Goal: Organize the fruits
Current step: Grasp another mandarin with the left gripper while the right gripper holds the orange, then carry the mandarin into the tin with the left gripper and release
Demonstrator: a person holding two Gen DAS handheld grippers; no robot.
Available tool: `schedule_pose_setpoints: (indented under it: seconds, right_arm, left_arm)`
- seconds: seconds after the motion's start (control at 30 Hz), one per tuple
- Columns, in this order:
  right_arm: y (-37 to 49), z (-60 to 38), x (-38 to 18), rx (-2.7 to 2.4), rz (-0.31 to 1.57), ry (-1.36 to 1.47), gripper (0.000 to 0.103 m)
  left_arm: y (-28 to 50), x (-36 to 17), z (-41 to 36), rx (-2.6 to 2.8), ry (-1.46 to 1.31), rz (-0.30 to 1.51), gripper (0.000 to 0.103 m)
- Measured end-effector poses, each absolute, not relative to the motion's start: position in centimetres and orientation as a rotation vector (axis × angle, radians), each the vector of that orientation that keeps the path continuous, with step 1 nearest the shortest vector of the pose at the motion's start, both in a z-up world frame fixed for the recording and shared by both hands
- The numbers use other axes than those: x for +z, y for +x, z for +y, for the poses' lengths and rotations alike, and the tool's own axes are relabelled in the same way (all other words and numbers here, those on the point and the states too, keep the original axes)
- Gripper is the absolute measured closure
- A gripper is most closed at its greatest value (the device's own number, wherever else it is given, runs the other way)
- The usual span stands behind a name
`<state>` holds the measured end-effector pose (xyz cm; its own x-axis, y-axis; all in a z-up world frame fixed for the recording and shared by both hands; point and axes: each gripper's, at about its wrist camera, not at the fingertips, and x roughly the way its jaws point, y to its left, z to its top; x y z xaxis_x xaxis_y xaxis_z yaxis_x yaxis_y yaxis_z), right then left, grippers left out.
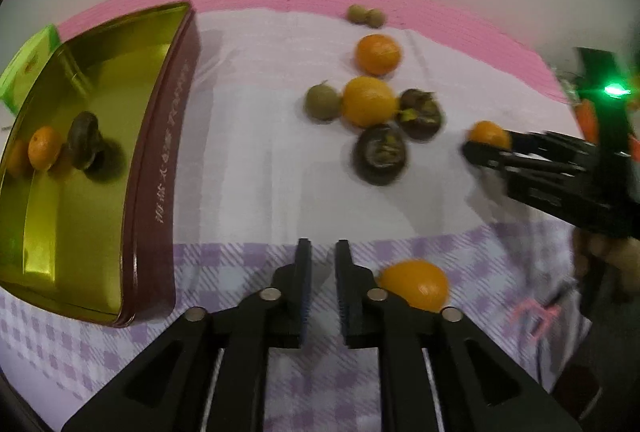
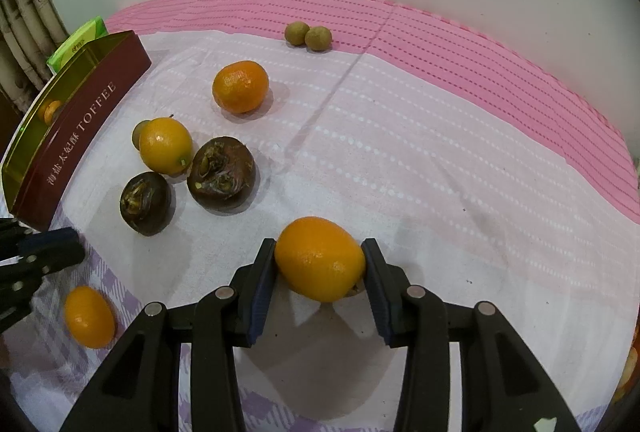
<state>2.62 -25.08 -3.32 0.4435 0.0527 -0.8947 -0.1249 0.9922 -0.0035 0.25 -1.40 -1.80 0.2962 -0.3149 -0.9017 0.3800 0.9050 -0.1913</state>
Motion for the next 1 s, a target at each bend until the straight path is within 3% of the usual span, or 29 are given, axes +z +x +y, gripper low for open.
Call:
schedule_pose_setpoints:
  seconds: [0.07, 0.37, 0.77, 0.87, 1.0]
  right_arm:
    - [2.6, -25.0, -3.3, 0.111, 1.105, -0.073, 0.061]
    - [2.6, -25.0, -3.3, 0.110, 1.108, -0.074, 0.061]
    - [2.5, -25.0, -3.3, 0.109, 1.102, -0.071, 0.061]
    - [2.5, -25.0, -3.3, 0.107, 1.099, -0.069, 0.061]
    - [2.5, -25.0, -3.3, 0.106, 1.100, -0.069, 0.061]
  left_arm:
    - [-0.5, -0.7, -1.5, -0.482, 0.094, 1.136, 0.066]
    - [-3.4, 0.3, -4.2, -0.580, 0.104, 1.209, 0.049]
    - [-2.1, -2.7, -5.5, -0.482, 0.136, 1.248, 0.050]
    - [-1.5, -2.9, -5.7, -0.490, 0.134, 1.235, 0.059]
    - [-1.2, -3.0, -5.5, -0.491, 0.127, 1.237, 0.059]
